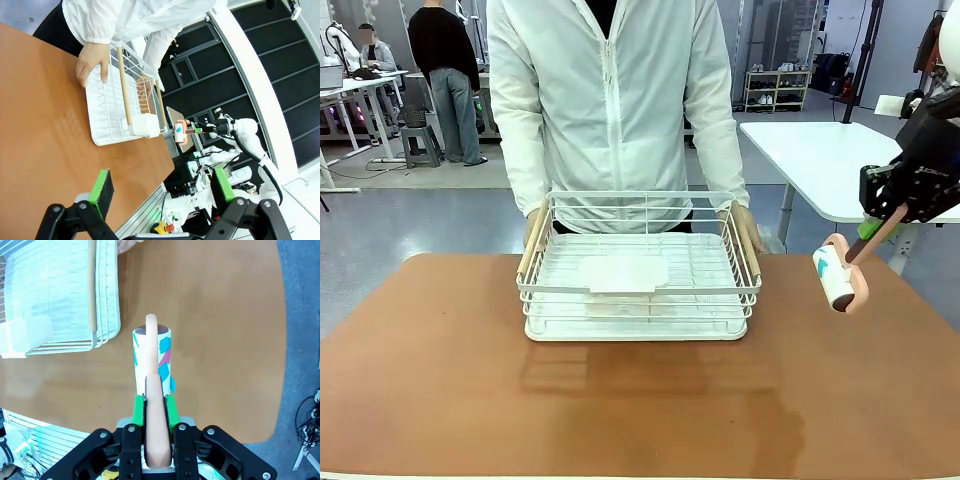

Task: Clean the table.
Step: Place the Lint Roller down when the Dish drying rack is positioned in the middle of the table.

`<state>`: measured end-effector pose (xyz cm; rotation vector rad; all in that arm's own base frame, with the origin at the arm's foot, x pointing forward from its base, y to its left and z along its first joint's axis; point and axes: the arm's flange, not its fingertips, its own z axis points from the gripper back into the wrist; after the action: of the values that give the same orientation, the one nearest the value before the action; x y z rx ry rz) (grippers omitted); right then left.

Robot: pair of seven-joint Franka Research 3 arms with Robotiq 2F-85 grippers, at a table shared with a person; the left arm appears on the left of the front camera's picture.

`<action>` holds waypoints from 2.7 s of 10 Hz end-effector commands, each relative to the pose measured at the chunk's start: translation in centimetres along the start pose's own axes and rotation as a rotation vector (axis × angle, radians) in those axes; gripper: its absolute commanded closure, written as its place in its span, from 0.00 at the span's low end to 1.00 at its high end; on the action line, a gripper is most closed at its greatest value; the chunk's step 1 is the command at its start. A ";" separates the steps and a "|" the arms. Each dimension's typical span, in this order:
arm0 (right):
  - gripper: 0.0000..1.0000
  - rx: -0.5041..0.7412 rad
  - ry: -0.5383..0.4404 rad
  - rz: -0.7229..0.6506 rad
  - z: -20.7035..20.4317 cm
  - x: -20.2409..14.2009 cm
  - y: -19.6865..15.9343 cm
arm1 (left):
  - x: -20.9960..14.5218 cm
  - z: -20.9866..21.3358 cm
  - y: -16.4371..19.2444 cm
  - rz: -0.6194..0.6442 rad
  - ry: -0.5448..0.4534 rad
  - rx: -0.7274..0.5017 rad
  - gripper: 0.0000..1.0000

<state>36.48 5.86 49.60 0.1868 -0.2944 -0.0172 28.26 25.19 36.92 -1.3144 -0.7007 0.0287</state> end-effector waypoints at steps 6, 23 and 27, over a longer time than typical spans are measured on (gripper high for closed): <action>0.79 -0.003 0.005 0.003 0.3 0.2 0.3 | -0.1 0.2 0.0 -0.014 -0.010 -0.018 0.00; 0.79 0.000 0.000 0.000 0.0 0.0 0.0 | -0.1 0.2 0.0 -0.014 -0.010 -0.018 0.00; 0.79 0.290 -0.166 -0.715 0.3 7.9 -0.9 | -0.1 0.2 0.0 -0.014 -0.010 -0.018 0.00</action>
<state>41.59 3.86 51.71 0.4386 -0.2871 -0.4417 28.26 25.19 36.92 -1.3144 -0.7007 0.0287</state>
